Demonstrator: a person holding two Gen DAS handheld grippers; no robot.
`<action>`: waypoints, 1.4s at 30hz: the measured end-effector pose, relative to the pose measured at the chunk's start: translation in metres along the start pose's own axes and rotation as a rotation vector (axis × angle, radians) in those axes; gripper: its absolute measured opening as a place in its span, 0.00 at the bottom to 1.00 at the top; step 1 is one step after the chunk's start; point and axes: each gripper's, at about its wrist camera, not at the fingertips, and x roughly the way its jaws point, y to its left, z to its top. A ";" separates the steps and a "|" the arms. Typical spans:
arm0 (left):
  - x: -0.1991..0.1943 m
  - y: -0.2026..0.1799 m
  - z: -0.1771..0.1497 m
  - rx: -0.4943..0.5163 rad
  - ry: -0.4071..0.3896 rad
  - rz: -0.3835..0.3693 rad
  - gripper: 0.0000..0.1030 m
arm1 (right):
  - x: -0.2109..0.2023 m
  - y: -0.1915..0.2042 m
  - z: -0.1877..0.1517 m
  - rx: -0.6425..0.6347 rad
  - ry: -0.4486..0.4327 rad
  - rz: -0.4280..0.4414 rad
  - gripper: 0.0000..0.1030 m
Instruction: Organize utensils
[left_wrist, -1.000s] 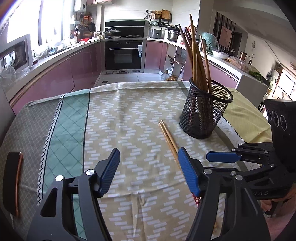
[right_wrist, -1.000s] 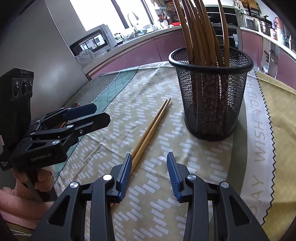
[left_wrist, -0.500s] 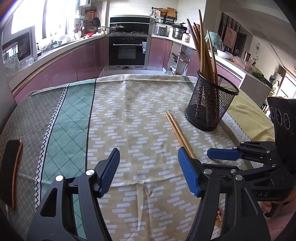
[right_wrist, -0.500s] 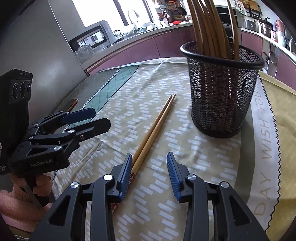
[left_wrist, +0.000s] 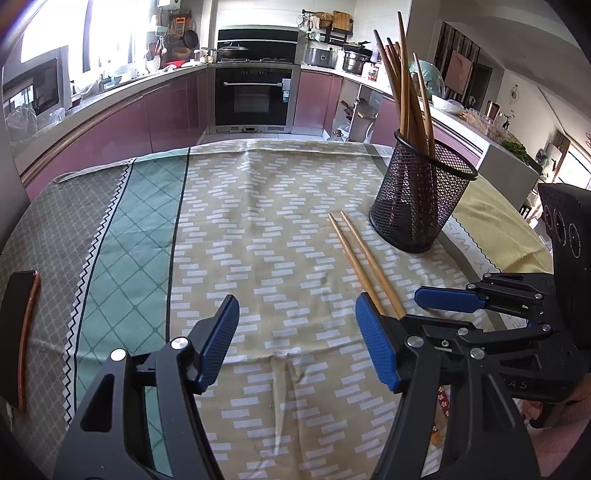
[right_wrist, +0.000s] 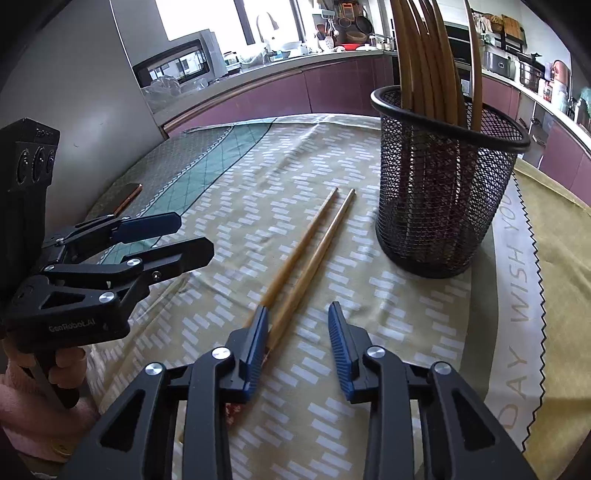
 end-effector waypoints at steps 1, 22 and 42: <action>0.001 -0.001 0.000 0.001 0.002 -0.003 0.63 | 0.000 0.000 0.000 0.001 0.001 0.001 0.29; 0.017 -0.028 -0.003 0.085 0.054 -0.078 0.60 | -0.008 -0.017 -0.004 0.053 0.008 0.038 0.24; 0.030 -0.039 -0.008 0.132 0.104 -0.085 0.47 | -0.010 -0.021 -0.005 0.052 0.013 0.041 0.23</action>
